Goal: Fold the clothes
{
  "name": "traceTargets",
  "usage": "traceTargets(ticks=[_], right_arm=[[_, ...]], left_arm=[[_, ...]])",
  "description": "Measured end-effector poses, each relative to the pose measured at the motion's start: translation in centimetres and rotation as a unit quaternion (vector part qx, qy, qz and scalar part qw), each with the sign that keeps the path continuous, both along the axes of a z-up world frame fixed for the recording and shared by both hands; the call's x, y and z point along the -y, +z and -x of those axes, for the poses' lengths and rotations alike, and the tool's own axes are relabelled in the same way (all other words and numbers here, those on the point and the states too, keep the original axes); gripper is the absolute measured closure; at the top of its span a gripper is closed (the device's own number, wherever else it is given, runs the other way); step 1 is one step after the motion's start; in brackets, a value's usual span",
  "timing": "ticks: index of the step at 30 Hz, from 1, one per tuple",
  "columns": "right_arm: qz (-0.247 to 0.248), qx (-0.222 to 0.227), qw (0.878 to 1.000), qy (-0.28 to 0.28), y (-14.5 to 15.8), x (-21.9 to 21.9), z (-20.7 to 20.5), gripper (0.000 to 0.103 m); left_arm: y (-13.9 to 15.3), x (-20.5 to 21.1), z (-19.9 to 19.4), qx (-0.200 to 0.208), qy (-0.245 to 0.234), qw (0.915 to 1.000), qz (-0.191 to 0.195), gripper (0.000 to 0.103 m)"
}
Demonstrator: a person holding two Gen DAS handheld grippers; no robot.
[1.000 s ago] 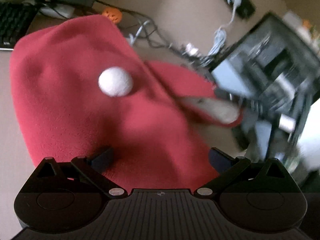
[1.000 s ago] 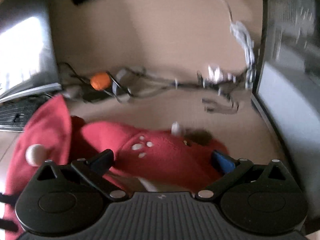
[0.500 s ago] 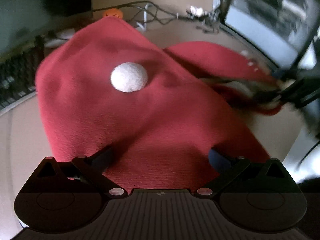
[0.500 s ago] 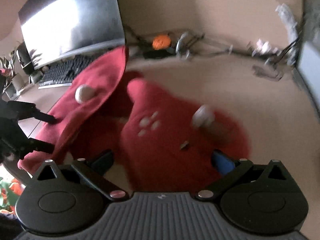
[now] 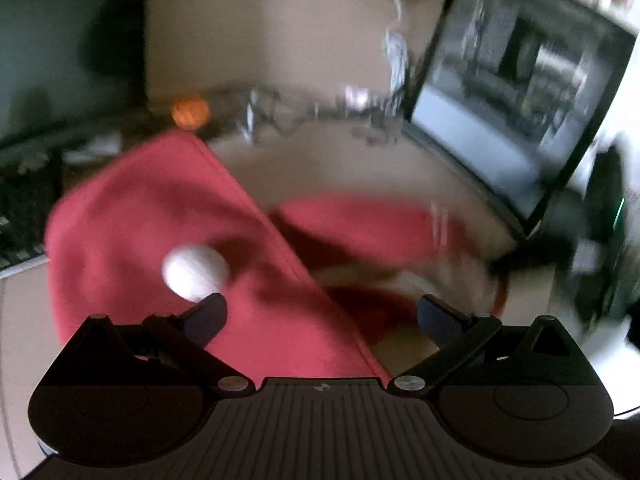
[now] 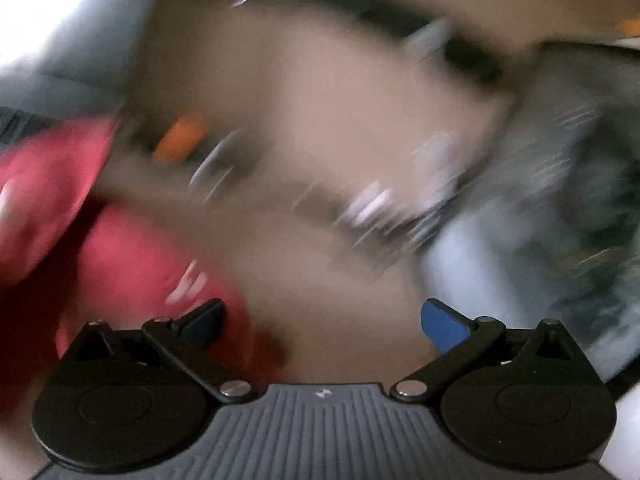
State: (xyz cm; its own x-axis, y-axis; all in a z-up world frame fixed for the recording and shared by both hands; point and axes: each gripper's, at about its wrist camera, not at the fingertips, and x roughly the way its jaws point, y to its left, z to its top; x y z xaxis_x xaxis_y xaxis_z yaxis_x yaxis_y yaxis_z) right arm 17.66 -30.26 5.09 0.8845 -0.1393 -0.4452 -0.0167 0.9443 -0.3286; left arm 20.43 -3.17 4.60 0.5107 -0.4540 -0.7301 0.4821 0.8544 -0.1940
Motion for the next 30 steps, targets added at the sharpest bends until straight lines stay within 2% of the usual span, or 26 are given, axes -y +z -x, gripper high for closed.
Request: traceTargets(ticks=[1, 2, 4, 6, 8, 10, 13, 14, 15, 17, 18, 19, 21, 25, 27, 30], right_arm=[[-0.01, 0.038, 0.999, -0.026, 1.6, 0.8, -0.1, 0.0], [-0.024, 0.056, 0.997, -0.036, 2.7, 1.5, -0.2, 0.0], [-0.063, 0.03, 0.998, -0.01, 3.0, 2.7, -0.3, 0.0], [-0.104, -0.003, 0.994, 0.022, 3.0, 3.7, -0.3, 0.0], [-0.15, -0.058, 0.984, 0.078, 1.6, 4.0, 0.6, 0.0], [-0.158, -0.1, 0.975, 0.121, -0.2, 3.3, 1.8, 0.0], [-0.133, -0.147, 0.967, 0.16, -2.9, 1.7, 3.2, 0.0], [-0.109, -0.155, 0.97, 0.154, -3.4, 1.2, 3.2, 0.0], [-0.079, -0.15, 0.977, 0.126, -3.9, 1.1, 2.8, 0.0], [-0.024, -0.109, 0.993, 0.034, -4.1, 1.8, 1.4, 0.0], [-0.018, -0.091, 0.996, -0.004, -3.9, 2.6, 0.7, 0.0], [-0.05, -0.083, 0.995, -0.017, -3.1, 3.6, 0.0, 0.0], [-0.107, -0.083, 0.991, -0.017, -2.0, 4.9, -0.8, 0.0], [-0.075, -0.065, 0.995, -0.01, -1.7, 4.2, -1.3, 0.0], [-0.095, -0.066, 0.993, 0.0, -1.0, 4.7, -1.1, 0.0], [-0.111, -0.071, 0.991, 0.027, 0.0, 4.9, -0.9, 0.0]], left_arm=[[-1.0, 0.4, 0.1, -0.017, 0.0, 0.9998, -0.007, 0.0], [-2.0, 0.8, 0.2, -0.033, -0.001, 0.9993, -0.014, 0.0], [-4.0, 1.1, 0.7, -0.064, 0.002, 0.9975, -0.03, 0.0], [-4.7, 0.7, 1.9, -0.052, -0.002, 0.9976, -0.046, 0.0], [-4.5, 0.3, 2.7, -0.044, -0.007, 0.9976, -0.052, 0.0], [-4.4, 0.0, 2.6, -0.048, -0.002, 0.9978, -0.046, 0.0], [-4.4, -0.2, 1.9, -0.055, 0.01, 0.9978, -0.036, 0.0], [-4.1, 0.3, 2.1, -0.041, 0.004, 0.9982, -0.044, 0.0], [-3.7, 0.8, 2.3, -0.027, -0.002, 0.9982, -0.053, 0.0], [-3.1, 1.8, 2.6, 0.001, -0.013, 0.9975, -0.069, 0.0], [-2.8, 2.2, 2.8, 0.015, -0.019, 0.9967, -0.077, 0.0], [-2.5, 2.7, 3.0, 0.029, -0.025, 0.9956, -0.085, 0.0], [-1.8, 3.7, 3.3, 0.057, -0.037, 0.9925, -0.101, 0.0], [-0.6, 5.6, 4.1, 0.113, -0.061, 0.9827, -0.133, 0.0], [0.1, 6.6, 4.4, 0.142, -0.073, 0.9759, -0.149, 0.0], [0.1, 10.6, 3.9, 0.217, -0.125, 0.9499, -0.187, 0.0]])
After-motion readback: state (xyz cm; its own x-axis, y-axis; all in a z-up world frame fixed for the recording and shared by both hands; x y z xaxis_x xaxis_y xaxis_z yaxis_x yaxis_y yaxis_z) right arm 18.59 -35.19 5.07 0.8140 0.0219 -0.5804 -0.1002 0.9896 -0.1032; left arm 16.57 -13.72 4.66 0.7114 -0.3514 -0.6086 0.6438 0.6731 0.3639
